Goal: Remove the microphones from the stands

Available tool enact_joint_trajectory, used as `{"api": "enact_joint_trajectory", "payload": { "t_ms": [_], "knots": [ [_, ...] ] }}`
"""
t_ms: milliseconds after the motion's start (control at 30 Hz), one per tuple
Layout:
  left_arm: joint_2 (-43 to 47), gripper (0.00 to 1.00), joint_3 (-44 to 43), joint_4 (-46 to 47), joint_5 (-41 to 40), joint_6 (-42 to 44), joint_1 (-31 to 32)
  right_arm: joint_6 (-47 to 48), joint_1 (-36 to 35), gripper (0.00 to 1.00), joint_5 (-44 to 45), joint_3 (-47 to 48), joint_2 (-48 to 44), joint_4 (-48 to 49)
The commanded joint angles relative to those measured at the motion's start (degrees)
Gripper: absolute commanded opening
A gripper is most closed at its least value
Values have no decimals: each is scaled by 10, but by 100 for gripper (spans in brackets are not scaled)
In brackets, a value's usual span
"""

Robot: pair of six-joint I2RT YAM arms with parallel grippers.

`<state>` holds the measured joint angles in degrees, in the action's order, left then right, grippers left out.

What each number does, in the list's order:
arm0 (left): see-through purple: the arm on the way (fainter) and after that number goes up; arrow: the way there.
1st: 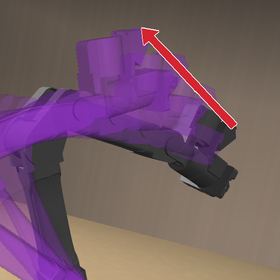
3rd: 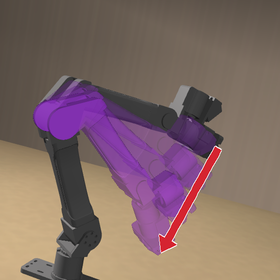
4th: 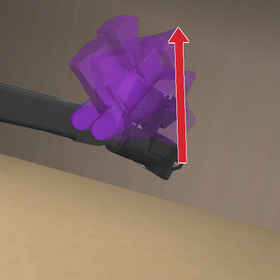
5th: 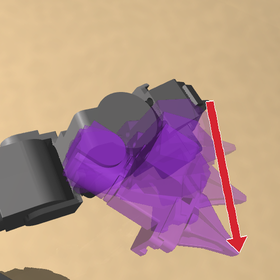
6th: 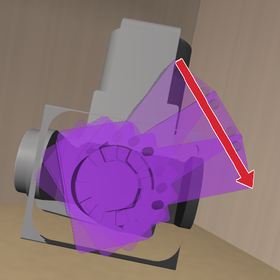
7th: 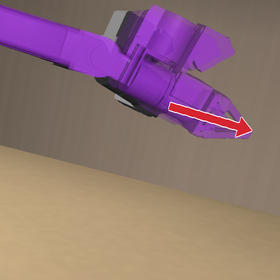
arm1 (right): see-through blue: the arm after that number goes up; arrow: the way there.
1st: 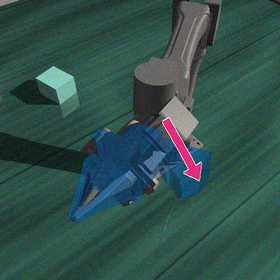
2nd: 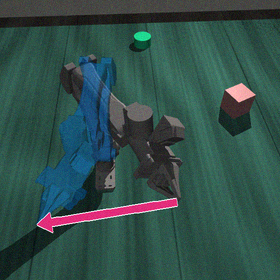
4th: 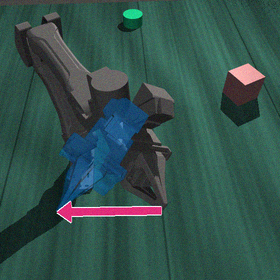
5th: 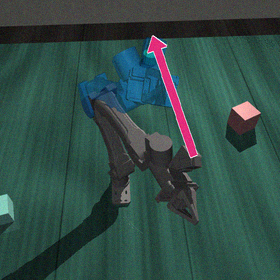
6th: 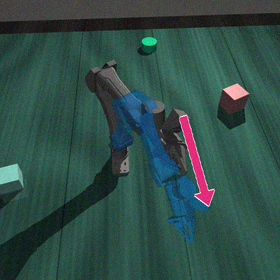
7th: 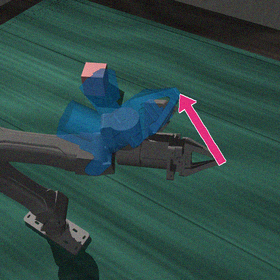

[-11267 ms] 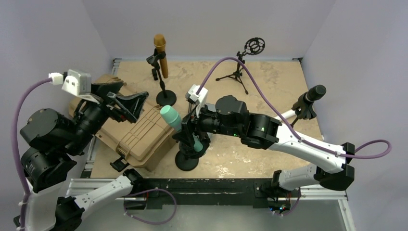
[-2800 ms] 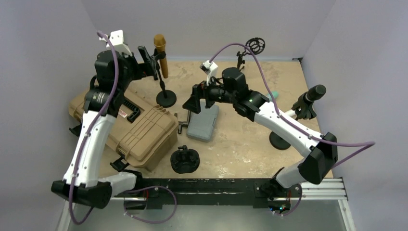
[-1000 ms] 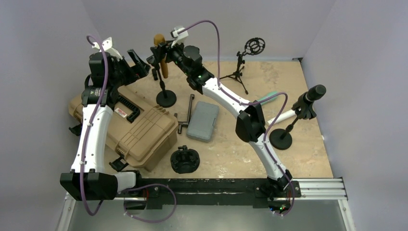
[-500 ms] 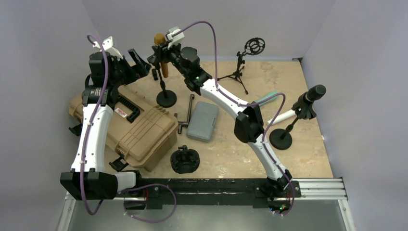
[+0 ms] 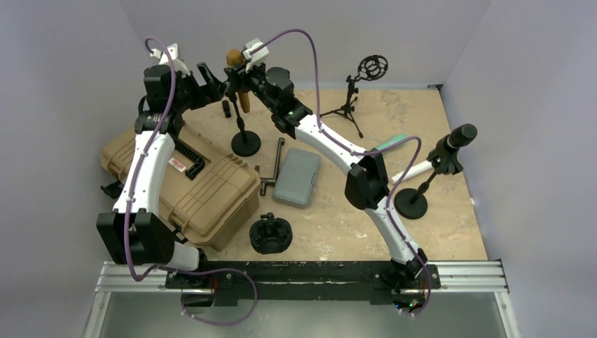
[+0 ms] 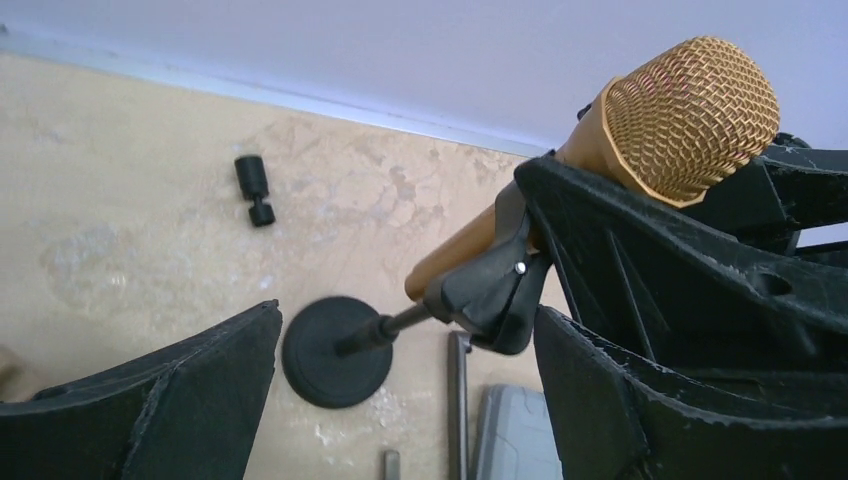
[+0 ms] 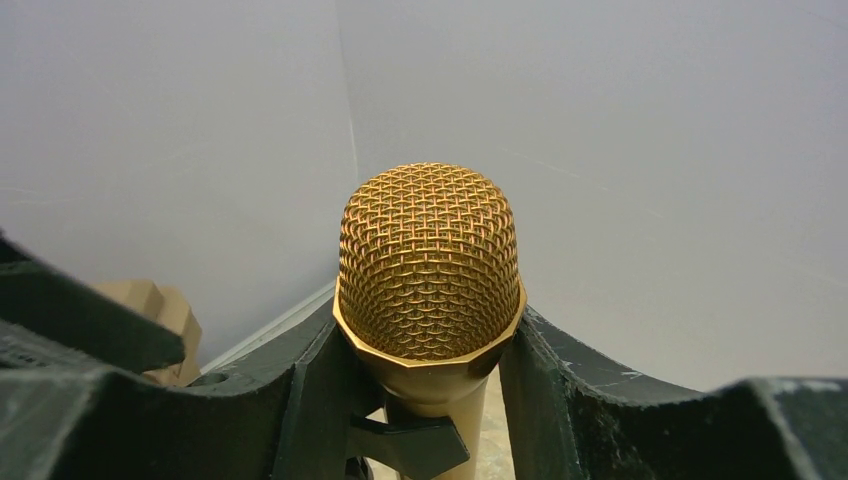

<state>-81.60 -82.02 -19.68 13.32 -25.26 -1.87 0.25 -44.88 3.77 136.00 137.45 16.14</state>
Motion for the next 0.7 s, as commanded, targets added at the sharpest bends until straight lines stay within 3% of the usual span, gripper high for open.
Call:
{"api": "enact_joint_trajectory", "payload": {
  "t_ms": [0,100,200,233,467,667],
  "knots": [
    [-23,92,13,118,30,69,-4,15,3,14,-10,21,-53,19],
    [-35,87,37,162,68,90,-4,9,2,14,-19,14,-58,22],
    [-52,68,21,135,128,129,-4,7,3,14,-22,13,-58,22],
    [-52,67,18,128,139,132,-4,6,4,14,-25,12,-57,21],
    [-6,80,79,158,174,146,-4,3,6,14,-31,10,-55,22],
    [-14,79,72,159,167,153,-4,2,11,14,-33,0,-60,27]
  ]
}}
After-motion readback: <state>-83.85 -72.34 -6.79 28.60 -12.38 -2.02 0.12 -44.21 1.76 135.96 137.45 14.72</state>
